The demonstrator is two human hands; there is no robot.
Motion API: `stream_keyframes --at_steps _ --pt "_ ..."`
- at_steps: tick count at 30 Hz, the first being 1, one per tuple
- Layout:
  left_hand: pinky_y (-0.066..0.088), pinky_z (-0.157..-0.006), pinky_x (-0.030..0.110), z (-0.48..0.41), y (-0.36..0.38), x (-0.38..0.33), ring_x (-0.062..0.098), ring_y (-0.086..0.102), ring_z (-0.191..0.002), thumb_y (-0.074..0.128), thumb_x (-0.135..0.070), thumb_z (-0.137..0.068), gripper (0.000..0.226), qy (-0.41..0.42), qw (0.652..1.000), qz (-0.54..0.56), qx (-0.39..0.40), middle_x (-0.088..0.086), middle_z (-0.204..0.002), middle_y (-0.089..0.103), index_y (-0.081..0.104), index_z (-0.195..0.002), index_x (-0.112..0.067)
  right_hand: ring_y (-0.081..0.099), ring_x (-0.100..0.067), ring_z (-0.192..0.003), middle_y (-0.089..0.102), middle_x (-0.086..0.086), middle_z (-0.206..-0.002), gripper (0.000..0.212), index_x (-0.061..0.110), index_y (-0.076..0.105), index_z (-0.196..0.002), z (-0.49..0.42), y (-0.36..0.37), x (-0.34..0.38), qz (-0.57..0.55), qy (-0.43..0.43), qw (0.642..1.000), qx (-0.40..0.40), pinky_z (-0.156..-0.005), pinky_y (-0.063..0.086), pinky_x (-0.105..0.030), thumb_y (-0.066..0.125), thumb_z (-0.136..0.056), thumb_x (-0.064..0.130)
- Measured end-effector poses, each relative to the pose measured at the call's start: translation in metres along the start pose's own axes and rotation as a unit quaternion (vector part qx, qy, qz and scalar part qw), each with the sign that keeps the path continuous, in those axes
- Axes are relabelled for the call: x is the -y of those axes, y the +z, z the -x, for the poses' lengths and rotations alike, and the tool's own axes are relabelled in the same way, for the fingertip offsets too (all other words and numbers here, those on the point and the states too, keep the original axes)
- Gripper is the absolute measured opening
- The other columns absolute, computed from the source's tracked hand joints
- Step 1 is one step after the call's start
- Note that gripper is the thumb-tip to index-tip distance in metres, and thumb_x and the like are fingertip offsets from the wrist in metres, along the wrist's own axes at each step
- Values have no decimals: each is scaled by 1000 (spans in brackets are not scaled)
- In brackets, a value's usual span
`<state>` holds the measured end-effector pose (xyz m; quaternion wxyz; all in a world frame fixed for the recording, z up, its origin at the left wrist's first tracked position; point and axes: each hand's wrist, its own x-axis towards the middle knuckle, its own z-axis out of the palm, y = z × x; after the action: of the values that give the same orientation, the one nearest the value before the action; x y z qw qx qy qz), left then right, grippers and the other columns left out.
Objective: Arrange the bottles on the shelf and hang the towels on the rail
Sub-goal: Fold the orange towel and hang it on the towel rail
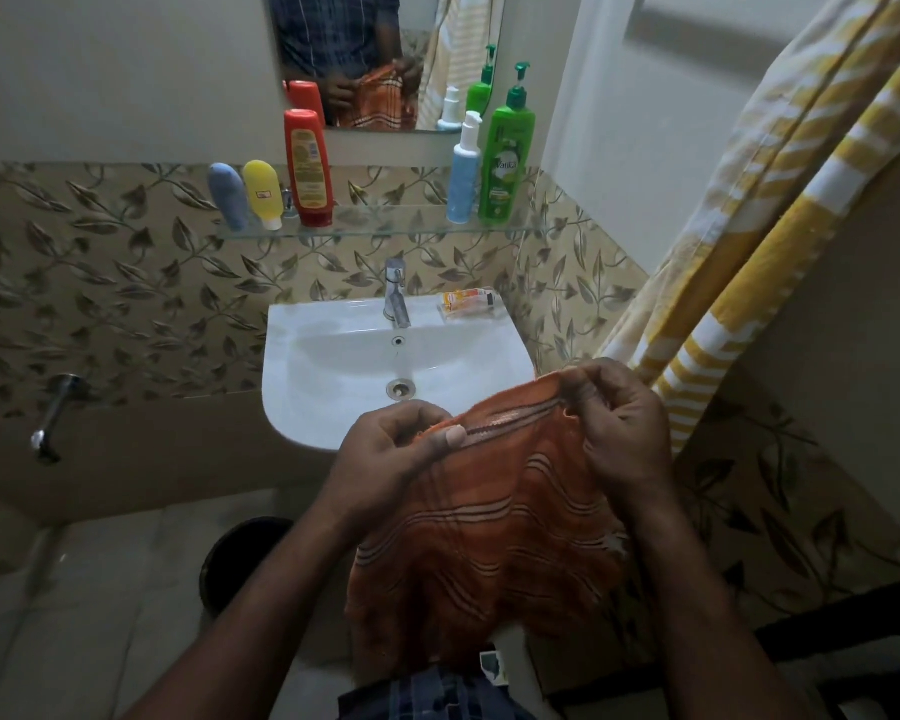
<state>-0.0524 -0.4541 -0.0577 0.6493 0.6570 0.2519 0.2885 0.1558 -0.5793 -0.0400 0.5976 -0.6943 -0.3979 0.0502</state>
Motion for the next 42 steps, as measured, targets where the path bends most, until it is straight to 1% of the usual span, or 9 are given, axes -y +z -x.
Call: stream_keyframes --at_steps 7,10,13,21,26,32,35,37,42 --pt "59 -72 25 -1 0 -1 12 75 -79 75 -19 -92 13 21 993 58 -97 1 -83 79 83 -82 -21 65 -4 -83 72 12 -89 20 20 75 -99 15 13 5 -39 34 993 101 -76 50 -23 60 -105 9" --pt "58 -71 22 0 5 -4 12 75 -80 71 -12 -98 15 43 997 13 -65 2 -85 79 81 -87 -18 70 -7 -85 76 12 -93 12 25 78 -98 24 25 16 -19 49 989 139 -76 54 -30 68 -99 32" --pt "59 -72 29 -1 7 0 14 75 -81 74 -22 -97 11 60 997 -39 -37 3 -85 78 79 -87 -20 71 -8 -78 77 9 -87 43 29 79 -99 33 35 24 90 1 975 204 -69 56 -30 75 -78 67" --pt "55 -68 44 1 -3 26 17 67 -71 75 -48 -86 28 26 997 -73 0 7 -78 75 75 -87 -21 67 -6 -71 71 11 -74 17 17 77 -81 25 25 19 82 -65 990 94 -65 52 -29 73 -93 30" --pt "51 -71 32 9 -7 37 14 66 -71 77 -49 -80 34 -16 998 -36 44 3 -78 73 74 -84 -15 61 -12 -67 62 7 -70 31 23 71 -82 19 6 4 10 -10 1000 6 -65 49 -34 65 -97 49" --pt "59 -81 47 3 -1 19 23 72 -83 76 -28 -89 16 37 999 5 6 17 -91 76 76 -93 -13 59 -10 -62 66 6 -72 13 25 67 -102 27 19 10 -86 82 987 106 -61 47 -32 60 -106 14" --pt "60 -77 54 -2 6 12 24 72 -79 76 -30 -91 10 67 997 -41 -5 10 -85 76 76 -91 -20 63 -11 -61 70 3 -75 13 30 70 -105 40 35 21 -30 98 978 183 -58 49 -33 64 -101 41" --pt "59 -73 55 -4 6 10 25 71 -76 76 -37 -89 15 77 996 -52 -9 8 -82 75 75 -89 -21 66 -9 -69 71 4 -77 43 28 70 -96 50 45 25 57 71 974 205 -63 53 -33 64 -83 69" --pt "49 -67 37 -2 5 12 24 61 -74 75 -46 -85 28 0 998 36 54 10 -79 68 69 -90 -20 60 -9 -62 66 1 -67 39 18 71 -77 44 41 25 42 14 988 147 -61 49 -35 68 -84 56"
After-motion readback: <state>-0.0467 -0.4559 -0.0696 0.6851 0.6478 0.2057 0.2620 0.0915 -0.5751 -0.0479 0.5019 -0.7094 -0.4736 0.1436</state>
